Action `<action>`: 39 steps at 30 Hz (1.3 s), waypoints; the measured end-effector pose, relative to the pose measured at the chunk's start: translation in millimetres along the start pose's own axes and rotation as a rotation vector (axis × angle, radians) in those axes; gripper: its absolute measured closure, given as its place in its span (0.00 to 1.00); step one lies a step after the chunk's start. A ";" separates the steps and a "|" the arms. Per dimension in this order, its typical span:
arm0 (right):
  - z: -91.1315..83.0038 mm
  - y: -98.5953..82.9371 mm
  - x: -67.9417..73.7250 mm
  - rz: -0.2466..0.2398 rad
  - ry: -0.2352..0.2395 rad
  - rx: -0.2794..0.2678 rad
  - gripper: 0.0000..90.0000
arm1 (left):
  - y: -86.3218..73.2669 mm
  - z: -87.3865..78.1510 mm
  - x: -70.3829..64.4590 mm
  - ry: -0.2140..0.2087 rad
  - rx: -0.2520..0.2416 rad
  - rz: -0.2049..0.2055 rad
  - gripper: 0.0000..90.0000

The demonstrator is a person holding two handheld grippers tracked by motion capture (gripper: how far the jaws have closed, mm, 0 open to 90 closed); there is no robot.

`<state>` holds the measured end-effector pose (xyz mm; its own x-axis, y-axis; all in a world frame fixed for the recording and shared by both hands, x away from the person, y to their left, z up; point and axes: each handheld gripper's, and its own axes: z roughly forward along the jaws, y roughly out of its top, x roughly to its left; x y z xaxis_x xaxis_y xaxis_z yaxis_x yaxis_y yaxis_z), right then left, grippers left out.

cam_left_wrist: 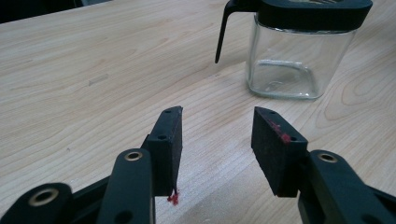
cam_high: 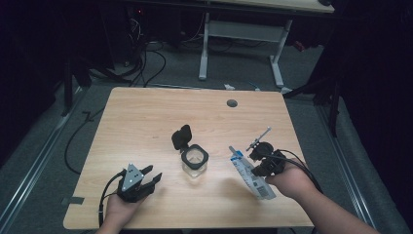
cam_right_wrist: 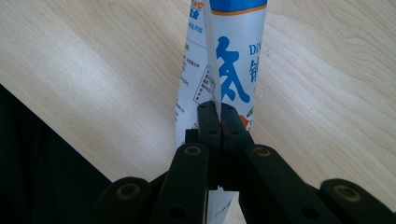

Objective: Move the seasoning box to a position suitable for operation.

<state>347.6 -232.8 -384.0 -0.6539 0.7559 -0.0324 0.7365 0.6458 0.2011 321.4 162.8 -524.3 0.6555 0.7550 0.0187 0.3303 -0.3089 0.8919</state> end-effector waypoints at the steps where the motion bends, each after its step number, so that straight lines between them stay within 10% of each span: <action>1: 0.0 0.9 0.1 -0.001 0.000 -0.002 1.00 | 0.1 -0.1 0.0 -0.001 -0.001 0.000 0.60; 16: -5.1 10.7 3.5 -0.012 0.030 0.008 1.00 | 2.1 2.4 -18.2 -0.050 -0.042 0.009 0.55; 39: -11.6 30.3 20.3 -0.069 0.062 -0.027 1.00 | 25.6 44.3 -115.2 -0.303 -0.095 0.071 0.40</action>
<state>354.6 -199.2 -367.2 -0.7128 0.7013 0.0134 0.6852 0.6920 0.2273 284.4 42.3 -523.7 0.8517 0.5224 -0.0404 0.2212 -0.2885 0.9316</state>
